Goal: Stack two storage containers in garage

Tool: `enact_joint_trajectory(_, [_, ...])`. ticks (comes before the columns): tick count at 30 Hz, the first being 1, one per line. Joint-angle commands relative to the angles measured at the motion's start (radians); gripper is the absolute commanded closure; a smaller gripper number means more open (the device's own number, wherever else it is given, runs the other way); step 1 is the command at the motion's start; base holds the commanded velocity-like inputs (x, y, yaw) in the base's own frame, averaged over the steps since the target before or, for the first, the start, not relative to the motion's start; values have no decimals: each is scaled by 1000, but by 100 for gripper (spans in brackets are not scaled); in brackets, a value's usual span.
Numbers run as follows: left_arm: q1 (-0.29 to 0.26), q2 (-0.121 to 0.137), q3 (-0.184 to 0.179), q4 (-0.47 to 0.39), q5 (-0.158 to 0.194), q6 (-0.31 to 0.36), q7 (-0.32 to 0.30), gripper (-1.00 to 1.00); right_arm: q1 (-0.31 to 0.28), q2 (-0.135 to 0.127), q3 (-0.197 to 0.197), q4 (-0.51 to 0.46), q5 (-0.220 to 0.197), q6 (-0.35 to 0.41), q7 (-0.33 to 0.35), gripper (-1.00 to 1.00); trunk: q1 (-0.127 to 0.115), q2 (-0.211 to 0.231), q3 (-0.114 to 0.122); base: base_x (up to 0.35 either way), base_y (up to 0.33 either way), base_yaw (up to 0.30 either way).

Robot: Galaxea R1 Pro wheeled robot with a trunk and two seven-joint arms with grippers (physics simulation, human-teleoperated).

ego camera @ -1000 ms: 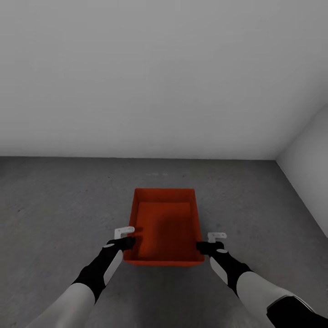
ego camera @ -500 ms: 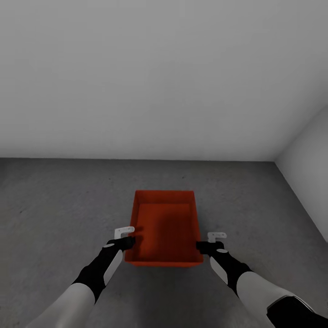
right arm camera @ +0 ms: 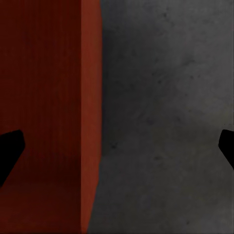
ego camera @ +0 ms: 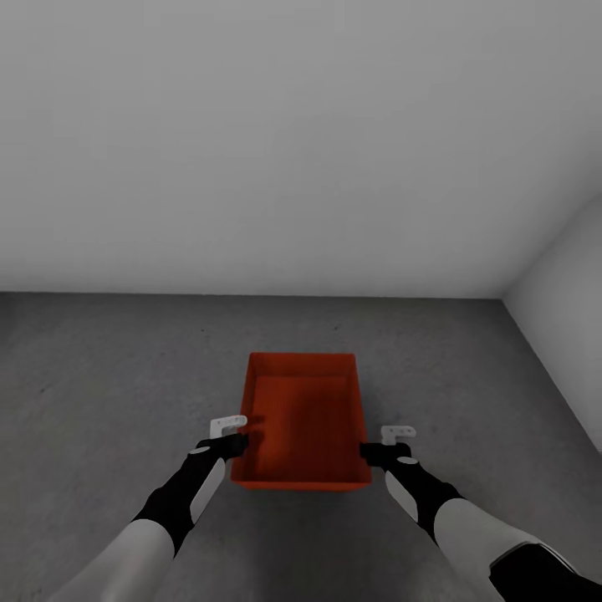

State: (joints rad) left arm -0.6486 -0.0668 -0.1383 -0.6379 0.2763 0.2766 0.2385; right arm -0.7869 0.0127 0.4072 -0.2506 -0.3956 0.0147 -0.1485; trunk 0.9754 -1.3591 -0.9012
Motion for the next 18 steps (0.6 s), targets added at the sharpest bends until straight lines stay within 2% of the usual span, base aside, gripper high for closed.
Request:
enact_joint_trajectory(1, [0,1,-6,-2,11,3,9,-100,-1,0,9,-1,-8,1,-6,-100,-4,7,3,0,0,0])
enact_joint_trajectory(18, [0,1,-5,-2,11,3,9,-100,-1,0,10,-1,-8,-3,-6,-100,-69,126,56,0,0,0])
